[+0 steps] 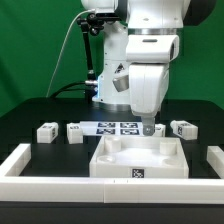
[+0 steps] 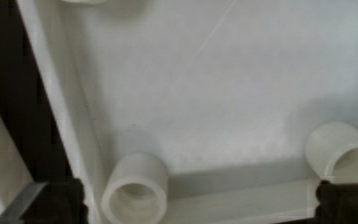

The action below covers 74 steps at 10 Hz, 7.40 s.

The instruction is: Assemble one leg

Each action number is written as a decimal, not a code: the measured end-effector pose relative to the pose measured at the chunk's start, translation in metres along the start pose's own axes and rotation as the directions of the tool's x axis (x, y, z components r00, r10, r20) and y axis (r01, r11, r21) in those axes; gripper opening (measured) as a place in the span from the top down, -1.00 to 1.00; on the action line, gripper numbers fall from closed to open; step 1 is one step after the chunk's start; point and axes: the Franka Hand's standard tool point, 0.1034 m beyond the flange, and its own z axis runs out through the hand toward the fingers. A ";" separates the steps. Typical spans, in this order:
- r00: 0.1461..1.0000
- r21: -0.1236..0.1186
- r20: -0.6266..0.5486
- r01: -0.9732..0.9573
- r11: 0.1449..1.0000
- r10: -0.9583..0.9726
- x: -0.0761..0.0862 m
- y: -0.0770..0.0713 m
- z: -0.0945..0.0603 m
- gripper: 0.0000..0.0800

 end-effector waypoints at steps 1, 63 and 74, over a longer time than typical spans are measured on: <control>1.000 -0.006 -0.003 0.008 1.000 -0.008 -0.001 -0.001 0.002 -0.62; 0.999 -0.045 -0.046 -0.032 0.998 0.030 0.033 -0.105 0.028 -0.62; 0.519 0.053 -0.056 -0.852 0.521 0.853 0.059 -0.154 0.039 -0.62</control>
Offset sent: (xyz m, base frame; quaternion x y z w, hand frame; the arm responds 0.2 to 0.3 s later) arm -0.0613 0.0148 -0.0214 -0.0336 0.0839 0.0249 0.9956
